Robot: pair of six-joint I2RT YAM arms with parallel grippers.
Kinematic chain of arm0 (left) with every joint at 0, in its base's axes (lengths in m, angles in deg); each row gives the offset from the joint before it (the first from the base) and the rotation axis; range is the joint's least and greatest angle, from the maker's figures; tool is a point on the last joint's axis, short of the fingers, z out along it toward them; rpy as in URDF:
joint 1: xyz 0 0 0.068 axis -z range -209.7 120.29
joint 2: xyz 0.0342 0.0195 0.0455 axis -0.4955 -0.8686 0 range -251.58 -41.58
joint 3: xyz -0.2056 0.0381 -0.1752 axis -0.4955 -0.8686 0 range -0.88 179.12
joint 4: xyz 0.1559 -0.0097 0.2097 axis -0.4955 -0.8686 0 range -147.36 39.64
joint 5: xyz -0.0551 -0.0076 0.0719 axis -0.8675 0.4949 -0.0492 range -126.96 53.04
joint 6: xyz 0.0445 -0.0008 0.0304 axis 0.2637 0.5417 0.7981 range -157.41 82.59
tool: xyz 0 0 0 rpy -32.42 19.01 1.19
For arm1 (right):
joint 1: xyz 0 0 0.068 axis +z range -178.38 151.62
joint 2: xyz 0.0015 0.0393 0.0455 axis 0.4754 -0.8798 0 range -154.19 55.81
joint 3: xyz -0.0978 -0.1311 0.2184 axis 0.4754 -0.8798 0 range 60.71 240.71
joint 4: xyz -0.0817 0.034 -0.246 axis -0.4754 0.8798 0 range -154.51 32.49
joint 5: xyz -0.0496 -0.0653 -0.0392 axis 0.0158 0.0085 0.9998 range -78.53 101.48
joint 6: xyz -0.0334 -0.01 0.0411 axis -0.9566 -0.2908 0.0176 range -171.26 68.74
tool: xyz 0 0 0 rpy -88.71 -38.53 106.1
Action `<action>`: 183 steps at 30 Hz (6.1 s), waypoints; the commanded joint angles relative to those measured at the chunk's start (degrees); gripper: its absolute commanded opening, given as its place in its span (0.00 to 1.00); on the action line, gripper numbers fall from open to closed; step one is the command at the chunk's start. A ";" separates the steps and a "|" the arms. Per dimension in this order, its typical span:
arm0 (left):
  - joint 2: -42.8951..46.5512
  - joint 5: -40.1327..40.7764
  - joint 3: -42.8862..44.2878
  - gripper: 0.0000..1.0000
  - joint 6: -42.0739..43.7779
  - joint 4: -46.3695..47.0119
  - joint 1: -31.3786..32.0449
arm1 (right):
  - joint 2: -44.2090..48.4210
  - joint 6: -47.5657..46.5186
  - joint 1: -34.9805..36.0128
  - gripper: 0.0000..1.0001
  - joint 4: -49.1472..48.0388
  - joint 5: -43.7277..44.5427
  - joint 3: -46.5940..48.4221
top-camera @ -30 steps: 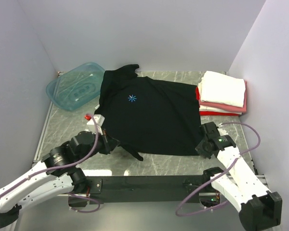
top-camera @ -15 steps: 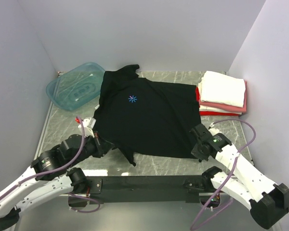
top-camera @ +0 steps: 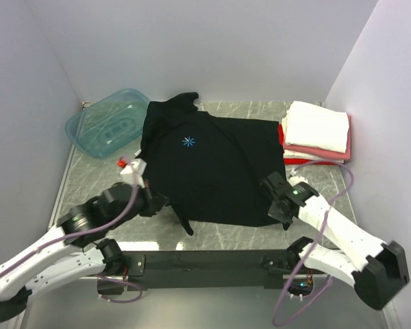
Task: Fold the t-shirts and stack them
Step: Fold the tshirt
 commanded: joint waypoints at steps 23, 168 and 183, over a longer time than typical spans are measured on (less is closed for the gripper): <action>-24.63 9.62 8.84 0.00 21.01 27.14 -12.68 | -27.60 -22.28 -13.08 0.00 -24.81 2.63 13.97; -43.03 0.29 -4.17 0.01 10.30 28.04 -48.55 | -24.89 -29.85 -37.96 0.00 -33.61 -7.57 6.67; -12.19 8.83 -14.71 0.01 -1.56 16.27 -48.55 | -13.47 -28.80 -39.28 0.00 -32.99 -8.10 2.99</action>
